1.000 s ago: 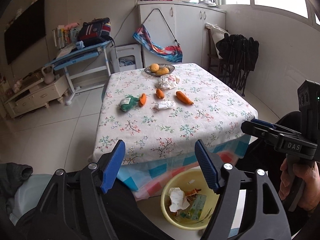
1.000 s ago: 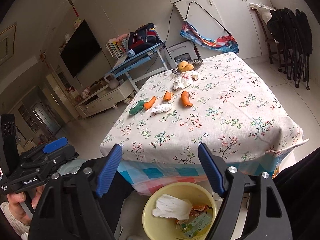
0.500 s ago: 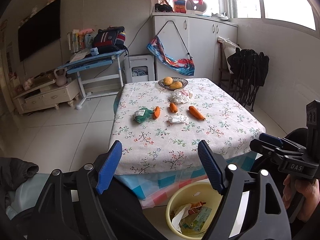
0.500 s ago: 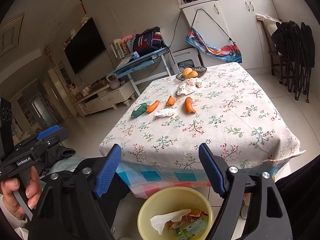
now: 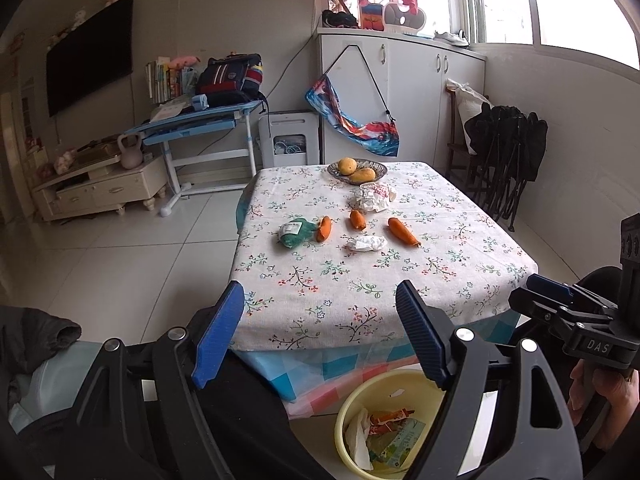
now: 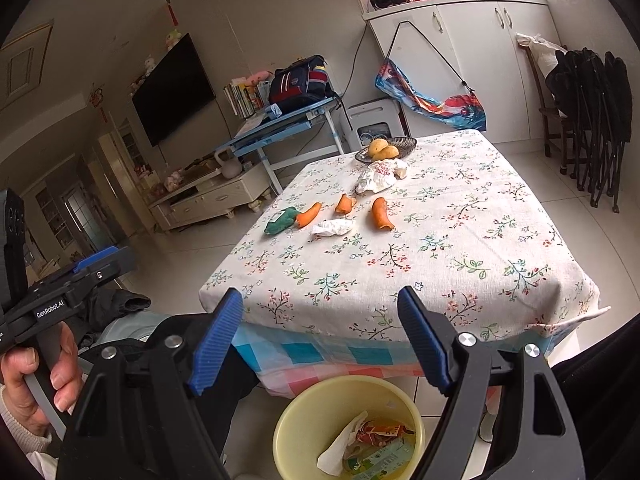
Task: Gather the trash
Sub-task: 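Move both tools back over the remaining items on the table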
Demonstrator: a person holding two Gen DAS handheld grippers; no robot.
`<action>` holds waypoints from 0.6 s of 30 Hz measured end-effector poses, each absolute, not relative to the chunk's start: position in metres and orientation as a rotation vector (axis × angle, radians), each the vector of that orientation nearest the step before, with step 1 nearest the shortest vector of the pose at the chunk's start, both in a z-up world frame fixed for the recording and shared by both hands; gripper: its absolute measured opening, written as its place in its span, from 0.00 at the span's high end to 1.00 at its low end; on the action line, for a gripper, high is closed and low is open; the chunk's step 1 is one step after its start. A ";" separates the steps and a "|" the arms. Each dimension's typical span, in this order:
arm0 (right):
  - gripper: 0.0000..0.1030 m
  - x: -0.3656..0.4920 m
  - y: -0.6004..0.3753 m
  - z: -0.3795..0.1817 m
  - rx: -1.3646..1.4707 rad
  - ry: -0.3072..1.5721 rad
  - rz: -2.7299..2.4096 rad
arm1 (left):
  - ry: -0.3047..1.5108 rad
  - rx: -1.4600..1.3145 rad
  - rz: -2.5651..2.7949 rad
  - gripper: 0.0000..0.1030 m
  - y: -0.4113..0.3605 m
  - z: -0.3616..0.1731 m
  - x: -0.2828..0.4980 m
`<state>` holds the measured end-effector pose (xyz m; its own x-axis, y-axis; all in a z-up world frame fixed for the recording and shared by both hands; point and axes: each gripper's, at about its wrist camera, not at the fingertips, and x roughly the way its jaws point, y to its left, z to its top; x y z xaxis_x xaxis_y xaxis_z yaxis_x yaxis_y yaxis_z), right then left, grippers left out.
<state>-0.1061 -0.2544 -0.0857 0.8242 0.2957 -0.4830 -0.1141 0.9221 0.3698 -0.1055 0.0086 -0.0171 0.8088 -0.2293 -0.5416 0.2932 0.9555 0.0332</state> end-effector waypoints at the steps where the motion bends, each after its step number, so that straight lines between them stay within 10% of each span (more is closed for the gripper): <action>1: 0.26 -0.106 -0.254 -0.086 0.334 0.562 0.222 | 0.562 0.117 -0.278 0.27 0.009 -0.017 -0.105; 18: 0.26 -0.106 -0.242 -0.084 0.273 0.558 0.239 | 0.557 0.092 -0.251 0.26 0.015 -0.017 -0.100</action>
<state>-0.1064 -0.2417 -0.0842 0.8227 0.2949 -0.4861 -0.1483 0.9367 0.3172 -0.1001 0.0154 -0.0166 0.8195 -0.2104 -0.5331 0.2600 0.9654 0.0187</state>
